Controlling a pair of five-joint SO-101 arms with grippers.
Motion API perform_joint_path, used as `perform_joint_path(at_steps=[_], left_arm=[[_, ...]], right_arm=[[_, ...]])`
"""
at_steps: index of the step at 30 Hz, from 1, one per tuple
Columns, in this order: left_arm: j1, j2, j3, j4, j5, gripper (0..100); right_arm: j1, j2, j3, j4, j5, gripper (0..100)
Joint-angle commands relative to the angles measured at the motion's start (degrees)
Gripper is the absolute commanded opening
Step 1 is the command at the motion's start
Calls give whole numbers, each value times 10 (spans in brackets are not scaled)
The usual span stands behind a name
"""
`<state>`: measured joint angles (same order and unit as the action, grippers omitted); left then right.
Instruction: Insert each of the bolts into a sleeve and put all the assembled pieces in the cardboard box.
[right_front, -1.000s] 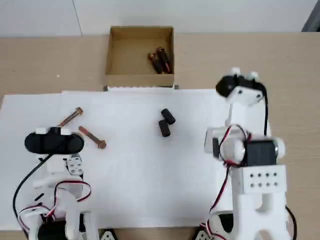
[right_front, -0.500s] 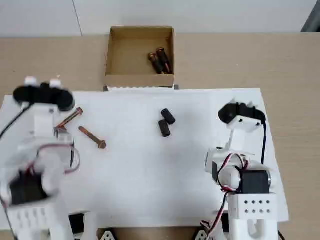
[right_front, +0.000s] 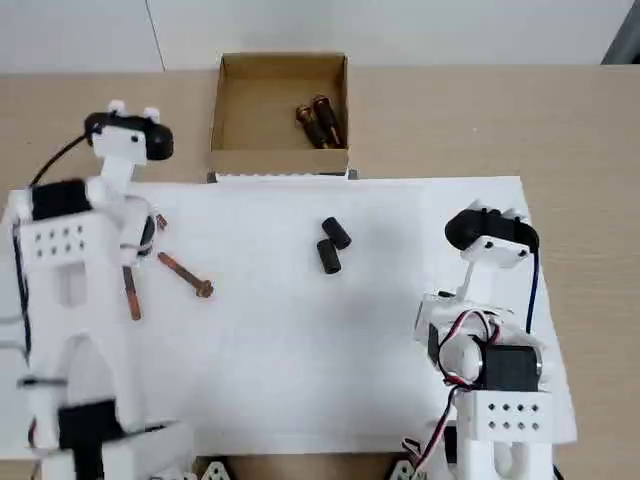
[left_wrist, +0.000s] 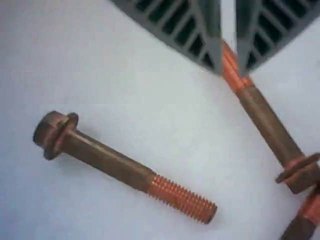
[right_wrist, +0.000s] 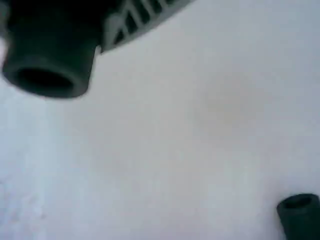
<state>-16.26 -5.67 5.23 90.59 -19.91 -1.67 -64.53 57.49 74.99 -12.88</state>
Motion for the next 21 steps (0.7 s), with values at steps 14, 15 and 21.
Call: perform_joint_path(at_steps=[14, 15, 21], left_arm=[[-20, 297, -308, 82, -292, 12], [-21, 305, -320, 82, -306, 12], [-27, 335, -360, 82, -375, 71]], right_arm=[[5, -7, 42, -79, -2, 3], [5, -6, 42, -79, -2, 3], [5, -7, 42, -79, -3, 3]])
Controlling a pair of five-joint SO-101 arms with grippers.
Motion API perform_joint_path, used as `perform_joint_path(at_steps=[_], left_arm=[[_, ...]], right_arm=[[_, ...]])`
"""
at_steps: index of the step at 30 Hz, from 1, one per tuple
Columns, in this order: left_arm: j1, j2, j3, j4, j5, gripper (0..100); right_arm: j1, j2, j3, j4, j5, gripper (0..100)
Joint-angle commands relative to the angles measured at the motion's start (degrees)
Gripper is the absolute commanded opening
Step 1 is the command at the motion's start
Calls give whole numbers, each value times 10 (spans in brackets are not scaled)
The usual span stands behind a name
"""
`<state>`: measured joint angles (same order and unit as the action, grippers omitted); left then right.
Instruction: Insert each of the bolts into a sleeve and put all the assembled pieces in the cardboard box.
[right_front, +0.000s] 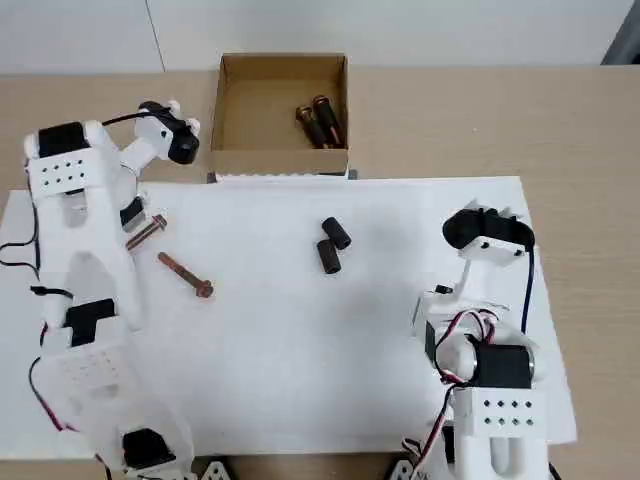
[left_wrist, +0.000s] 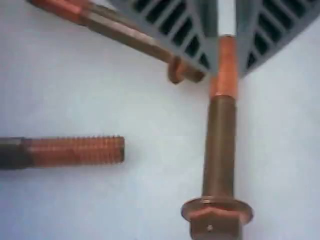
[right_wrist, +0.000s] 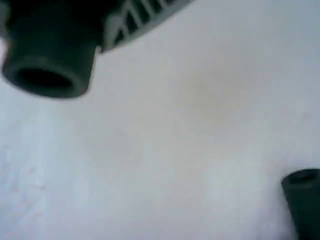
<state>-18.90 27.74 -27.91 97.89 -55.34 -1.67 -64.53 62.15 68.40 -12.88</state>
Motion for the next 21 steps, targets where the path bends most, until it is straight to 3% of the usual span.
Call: perform_joint_path(at_steps=[1, 14, 21], left_arm=[[-2, 5, -31, 9, -23, 92], [1, 83, -36, -8, -42, 132], [0, 137, -101, -35, -42, 132]], right_arm=[[5, -7, -4, -13, -3, 3], [3, -8, -4, -7, -3, 3], [2, -6, -4, -9, -2, 3]])
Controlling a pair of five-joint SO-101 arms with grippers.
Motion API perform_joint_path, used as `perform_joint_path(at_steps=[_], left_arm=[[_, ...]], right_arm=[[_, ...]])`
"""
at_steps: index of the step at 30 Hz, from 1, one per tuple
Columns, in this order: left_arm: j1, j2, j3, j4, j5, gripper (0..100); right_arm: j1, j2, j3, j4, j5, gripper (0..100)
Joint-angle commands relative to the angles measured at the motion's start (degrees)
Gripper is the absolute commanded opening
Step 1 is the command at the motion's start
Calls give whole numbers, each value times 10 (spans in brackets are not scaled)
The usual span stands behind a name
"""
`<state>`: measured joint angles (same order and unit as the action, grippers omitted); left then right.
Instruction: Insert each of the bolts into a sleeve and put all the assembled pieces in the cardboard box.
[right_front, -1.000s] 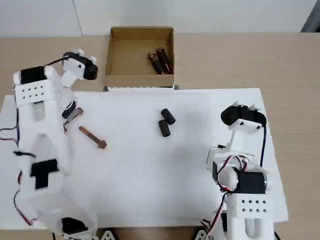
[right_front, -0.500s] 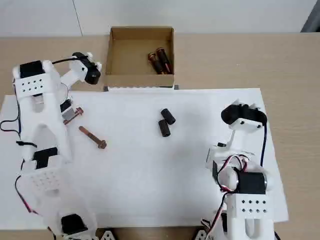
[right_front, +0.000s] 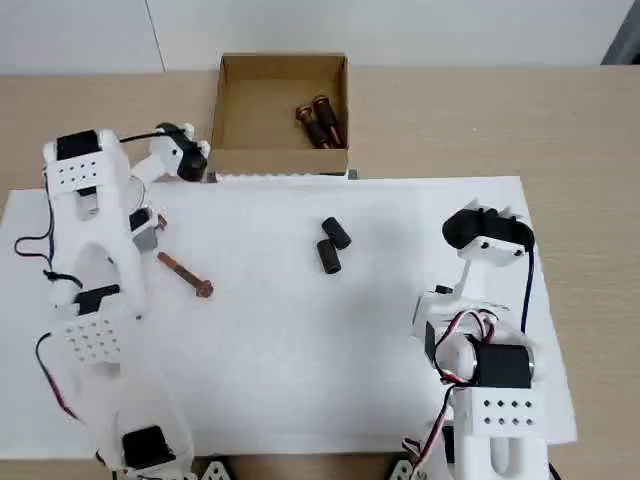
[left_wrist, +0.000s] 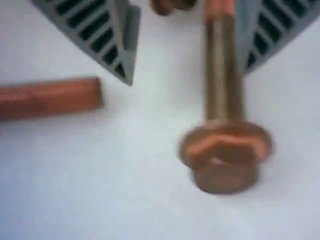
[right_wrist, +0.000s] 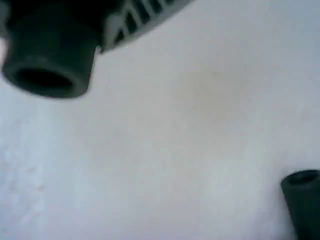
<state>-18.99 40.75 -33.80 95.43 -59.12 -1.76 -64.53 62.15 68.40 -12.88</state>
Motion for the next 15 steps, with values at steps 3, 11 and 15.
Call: perform_joint_path(at_steps=[3, 11, 15], left_arm=[[2, 38, -80, -7, -4, 130], [1, 98, -119, -6, -4, 103], [3, 99, -124, 3, -5, 5]], right_arm=[[3, -5, -4, -9, -2, 3], [3, -5, -4, -9, 13, 3], [3, -7, -4, -12, 22, 3]])
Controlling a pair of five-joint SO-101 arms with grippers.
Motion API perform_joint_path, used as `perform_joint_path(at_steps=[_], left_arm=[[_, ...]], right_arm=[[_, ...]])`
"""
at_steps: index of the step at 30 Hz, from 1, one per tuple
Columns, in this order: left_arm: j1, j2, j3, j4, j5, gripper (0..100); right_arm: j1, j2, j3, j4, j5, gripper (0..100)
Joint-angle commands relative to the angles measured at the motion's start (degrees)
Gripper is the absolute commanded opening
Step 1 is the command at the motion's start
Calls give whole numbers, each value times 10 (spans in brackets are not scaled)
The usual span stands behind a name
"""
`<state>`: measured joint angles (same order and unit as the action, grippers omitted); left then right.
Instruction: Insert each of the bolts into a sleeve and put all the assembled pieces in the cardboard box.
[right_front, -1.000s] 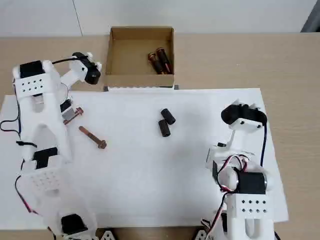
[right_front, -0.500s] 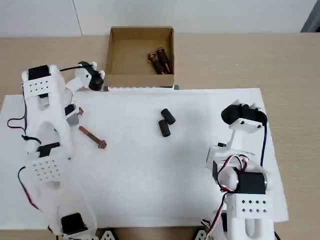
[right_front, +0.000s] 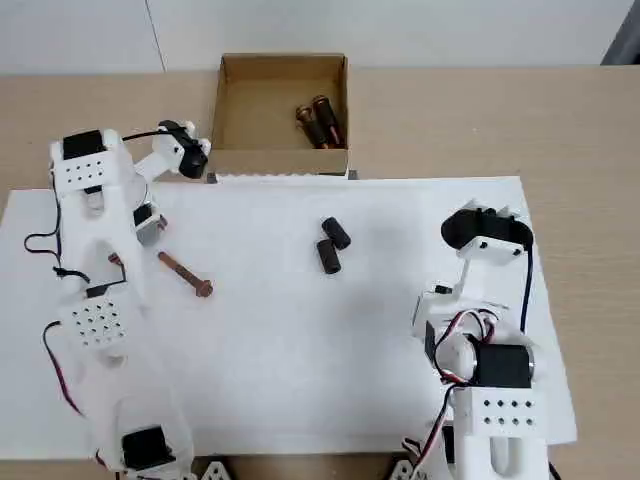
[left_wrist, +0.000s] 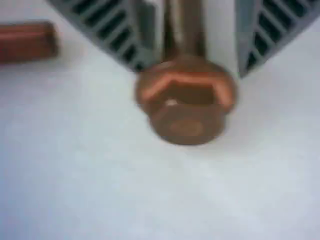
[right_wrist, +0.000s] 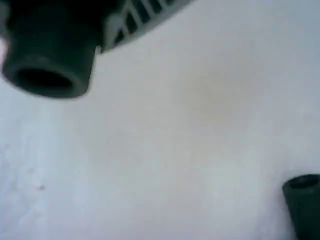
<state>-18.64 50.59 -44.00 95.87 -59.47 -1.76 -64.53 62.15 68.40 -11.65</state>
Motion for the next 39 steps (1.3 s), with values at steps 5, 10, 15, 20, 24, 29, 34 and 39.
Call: perform_joint_path(at_steps=[5, 10, 15, 20, 24, 29, 34, 39], left_arm=[[-1, 1, -65, 45, -1, 5], [1, -22, -89, 47, 10, 5], [8, -143, -40, 47, 42, 5], [34, -302, 104, 46, 42, 5], [65, -438, 205, 46, 42, 5], [102, -561, 290, 45, 99, 5], [105, -631, 315, 45, 213, 5], [101, -702, 364, 45, 236, 5]], right_arm=[[3, -8, -5, -12, 10, 3], [2, -9, -23, -8, 9, 3], [2, -9, -54, -4, 10, 3], [-7, -9, -102, 53, 12, 3], [-35, -9, -142, 95, 39, 2], [-51, -9, -164, 100, 42, 2], [-96, -10, -164, 115, 42, 2], [-137, -36, -164, 121, 44, 2]])
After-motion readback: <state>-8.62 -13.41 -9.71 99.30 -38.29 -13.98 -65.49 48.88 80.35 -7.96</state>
